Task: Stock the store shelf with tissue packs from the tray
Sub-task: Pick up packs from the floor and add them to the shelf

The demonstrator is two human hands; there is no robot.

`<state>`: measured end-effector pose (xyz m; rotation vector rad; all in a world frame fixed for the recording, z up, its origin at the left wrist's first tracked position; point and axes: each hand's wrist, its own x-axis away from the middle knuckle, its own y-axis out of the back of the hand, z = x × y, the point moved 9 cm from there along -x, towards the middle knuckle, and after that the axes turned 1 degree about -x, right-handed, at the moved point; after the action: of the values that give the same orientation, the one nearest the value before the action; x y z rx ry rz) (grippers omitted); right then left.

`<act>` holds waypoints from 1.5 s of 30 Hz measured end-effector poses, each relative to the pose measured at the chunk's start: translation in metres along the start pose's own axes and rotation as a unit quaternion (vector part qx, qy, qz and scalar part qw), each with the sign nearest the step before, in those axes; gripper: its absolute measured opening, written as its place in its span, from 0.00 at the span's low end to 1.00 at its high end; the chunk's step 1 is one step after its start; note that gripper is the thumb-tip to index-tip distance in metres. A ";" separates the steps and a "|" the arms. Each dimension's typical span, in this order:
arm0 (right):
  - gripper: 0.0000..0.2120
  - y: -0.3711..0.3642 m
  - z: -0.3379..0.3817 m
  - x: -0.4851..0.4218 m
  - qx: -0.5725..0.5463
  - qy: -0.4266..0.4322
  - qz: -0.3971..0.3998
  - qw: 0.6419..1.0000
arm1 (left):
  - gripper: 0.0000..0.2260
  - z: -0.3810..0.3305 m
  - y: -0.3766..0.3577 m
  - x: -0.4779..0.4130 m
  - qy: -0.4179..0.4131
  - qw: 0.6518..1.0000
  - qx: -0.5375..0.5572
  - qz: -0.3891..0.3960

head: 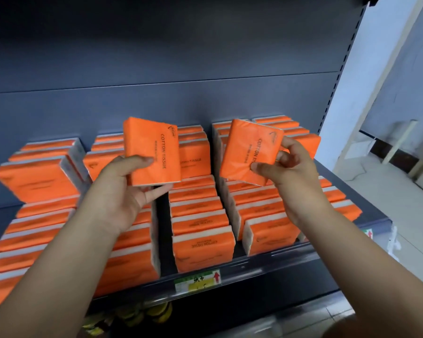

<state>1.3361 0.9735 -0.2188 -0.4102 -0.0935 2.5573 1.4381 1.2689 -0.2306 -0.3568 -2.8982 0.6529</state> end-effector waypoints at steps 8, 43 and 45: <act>0.33 -0.066 0.017 -0.016 0.188 0.134 0.106 0.967 | 0.10 -0.034 0.044 0.008 -0.093 0.992 -0.019 -0.084; 0.32 -0.174 -0.004 -0.005 0.617 0.372 0.158 0.676 | 0.21 -0.056 0.129 0.019 -0.145 0.971 -0.111 -0.151; 0.30 -0.174 -0.004 -0.004 0.622 0.364 0.155 0.676 | 0.19 -0.054 0.125 0.018 -0.143 0.974 -0.102 -0.141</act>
<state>1.4279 1.1192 -0.1962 -0.8226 1.9874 1.8745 1.4563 1.4050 -0.2357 0.1404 -3.2081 0.3892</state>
